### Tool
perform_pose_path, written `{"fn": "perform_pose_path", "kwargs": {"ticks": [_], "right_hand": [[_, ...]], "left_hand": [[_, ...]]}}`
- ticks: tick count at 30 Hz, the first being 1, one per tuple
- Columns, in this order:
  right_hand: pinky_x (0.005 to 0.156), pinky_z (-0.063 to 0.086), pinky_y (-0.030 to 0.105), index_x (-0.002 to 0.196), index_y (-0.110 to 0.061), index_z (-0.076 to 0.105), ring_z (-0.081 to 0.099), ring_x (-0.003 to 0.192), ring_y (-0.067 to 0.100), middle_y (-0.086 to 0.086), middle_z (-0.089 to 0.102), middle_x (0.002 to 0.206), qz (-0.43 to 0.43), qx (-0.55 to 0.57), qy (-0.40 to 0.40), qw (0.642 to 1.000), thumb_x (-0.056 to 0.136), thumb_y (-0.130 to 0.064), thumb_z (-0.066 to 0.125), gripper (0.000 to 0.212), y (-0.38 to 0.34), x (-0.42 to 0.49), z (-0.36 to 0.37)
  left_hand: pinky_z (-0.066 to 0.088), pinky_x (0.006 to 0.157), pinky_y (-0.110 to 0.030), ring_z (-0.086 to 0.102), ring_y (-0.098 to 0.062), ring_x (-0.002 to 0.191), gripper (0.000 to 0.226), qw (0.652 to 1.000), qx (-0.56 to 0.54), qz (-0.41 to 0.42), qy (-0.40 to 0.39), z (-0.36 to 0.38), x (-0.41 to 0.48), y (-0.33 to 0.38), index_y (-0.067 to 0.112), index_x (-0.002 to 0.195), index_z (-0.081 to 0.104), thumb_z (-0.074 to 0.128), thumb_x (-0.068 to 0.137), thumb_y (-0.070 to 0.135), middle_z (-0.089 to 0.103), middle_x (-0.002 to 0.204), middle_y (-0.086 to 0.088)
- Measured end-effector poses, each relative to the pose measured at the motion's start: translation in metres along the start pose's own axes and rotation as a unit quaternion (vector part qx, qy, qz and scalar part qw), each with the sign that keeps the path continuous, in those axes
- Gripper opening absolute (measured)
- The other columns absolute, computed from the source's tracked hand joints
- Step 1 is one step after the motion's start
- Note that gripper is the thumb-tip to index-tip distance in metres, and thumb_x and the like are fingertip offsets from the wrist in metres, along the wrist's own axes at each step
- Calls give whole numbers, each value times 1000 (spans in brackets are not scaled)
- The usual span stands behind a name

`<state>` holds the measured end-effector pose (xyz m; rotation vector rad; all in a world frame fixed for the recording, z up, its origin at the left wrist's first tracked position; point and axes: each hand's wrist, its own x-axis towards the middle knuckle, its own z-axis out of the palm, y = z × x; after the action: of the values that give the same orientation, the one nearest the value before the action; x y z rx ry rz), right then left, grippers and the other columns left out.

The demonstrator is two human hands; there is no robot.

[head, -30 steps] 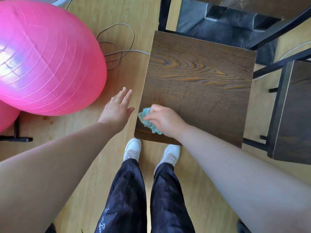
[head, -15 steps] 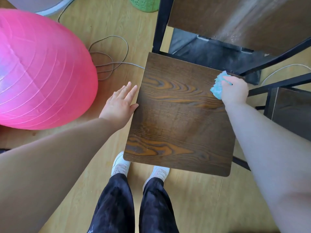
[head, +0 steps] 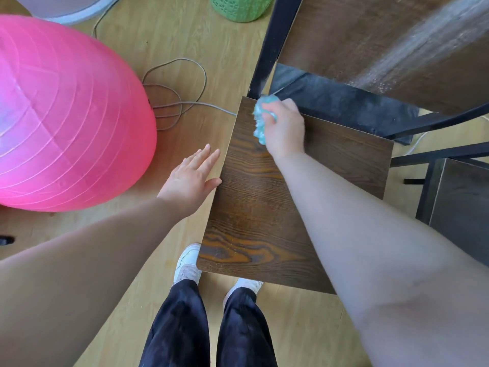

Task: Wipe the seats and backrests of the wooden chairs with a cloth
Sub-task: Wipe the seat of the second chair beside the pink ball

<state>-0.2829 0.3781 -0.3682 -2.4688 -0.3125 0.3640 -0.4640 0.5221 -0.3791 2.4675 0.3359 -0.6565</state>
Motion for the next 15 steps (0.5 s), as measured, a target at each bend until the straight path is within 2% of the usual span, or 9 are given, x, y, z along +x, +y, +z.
{"fn": "perform_pose_path", "kwargs": {"ticks": [2, 4, 8, 15], "right_hand": [[82, 40, 17, 112, -11, 70, 53, 96, 14, 4, 55, 113, -37, -2, -32, 999, 96, -11, 53, 23, -13, 1, 12], [82, 38, 16, 114, -12, 70, 51, 98, 11, 3, 55, 115, -62, -6, -59, 996, 97, -12, 55, 23, -21, 1, 18], [85, 38, 17, 114, -12, 71, 55, 103, 16, 3, 56, 113, -103, -24, -93, 990, 96, -11, 57, 23, -20, 3, 14], [79, 41, 24, 107, -11, 73, 59, 90, 22, 6, 58, 101, -157, -6, -155, 975, 91, -8, 60, 21, 3, -69, 13]], "left_hand": [[11, 122, -37, 5, -18, 153, 64, 1000, 1, 2, -6, -3, 1, 0, 30, 159, 9, 40, 104, 43, 2, 167, 3], [11, 122, -37, 6, -20, 153, 64, 1000, 9, 4, -11, -5, 0, 0, 32, 159, 10, 39, 104, 44, 2, 167, 2], [10, 122, -36, 8, -22, 152, 64, 1000, 17, 0, -13, -7, -2, 2, 31, 159, 9, 39, 104, 44, 2, 167, -1], [12, 122, -39, 10, -26, 152, 65, 998, 64, -10, -19, -7, -12, 1, 28, 159, 7, 37, 104, 45, 1, 167, -2]]}}
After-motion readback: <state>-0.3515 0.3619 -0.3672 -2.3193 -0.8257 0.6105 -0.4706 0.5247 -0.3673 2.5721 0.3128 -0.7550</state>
